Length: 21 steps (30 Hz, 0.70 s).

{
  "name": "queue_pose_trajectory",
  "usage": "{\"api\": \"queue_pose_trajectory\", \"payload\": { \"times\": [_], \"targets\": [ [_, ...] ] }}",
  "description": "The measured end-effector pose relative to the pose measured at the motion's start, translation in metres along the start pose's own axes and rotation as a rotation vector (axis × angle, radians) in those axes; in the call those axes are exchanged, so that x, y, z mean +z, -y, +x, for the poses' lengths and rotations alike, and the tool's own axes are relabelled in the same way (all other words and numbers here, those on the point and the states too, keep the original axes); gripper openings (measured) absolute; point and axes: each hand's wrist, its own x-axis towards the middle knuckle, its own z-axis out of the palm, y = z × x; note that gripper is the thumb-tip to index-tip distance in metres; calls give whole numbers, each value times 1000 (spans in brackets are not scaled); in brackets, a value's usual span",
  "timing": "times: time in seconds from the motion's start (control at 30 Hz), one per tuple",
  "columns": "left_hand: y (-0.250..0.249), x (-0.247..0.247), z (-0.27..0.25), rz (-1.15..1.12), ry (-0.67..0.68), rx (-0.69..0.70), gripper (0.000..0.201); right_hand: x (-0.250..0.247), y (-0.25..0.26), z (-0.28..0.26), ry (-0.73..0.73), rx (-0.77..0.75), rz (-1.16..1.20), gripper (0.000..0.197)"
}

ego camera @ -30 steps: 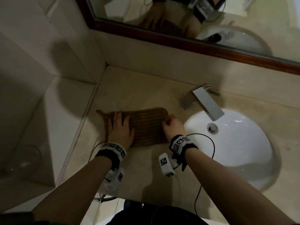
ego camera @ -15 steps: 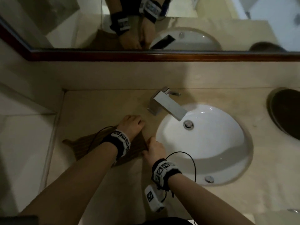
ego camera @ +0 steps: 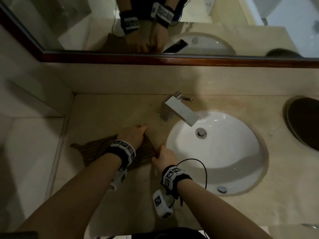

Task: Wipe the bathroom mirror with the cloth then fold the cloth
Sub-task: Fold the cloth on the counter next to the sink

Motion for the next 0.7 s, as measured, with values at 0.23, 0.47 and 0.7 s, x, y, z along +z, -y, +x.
{"api": "queue_pose_trajectory", "payload": {
  "times": [0.23,0.47,0.7],
  "targets": [
    [15,5,-25,-395,-90,-209,19,-1,-1,-16,-24,-61,-26,26],
    [29,15,-37,-757,-208,-457,13,2,14,-34,-40,-255,-37,21],
    [77,21,-71,-974,-268,-614,18,22,65,-49,83,-538,-131,19]
  ]
}}
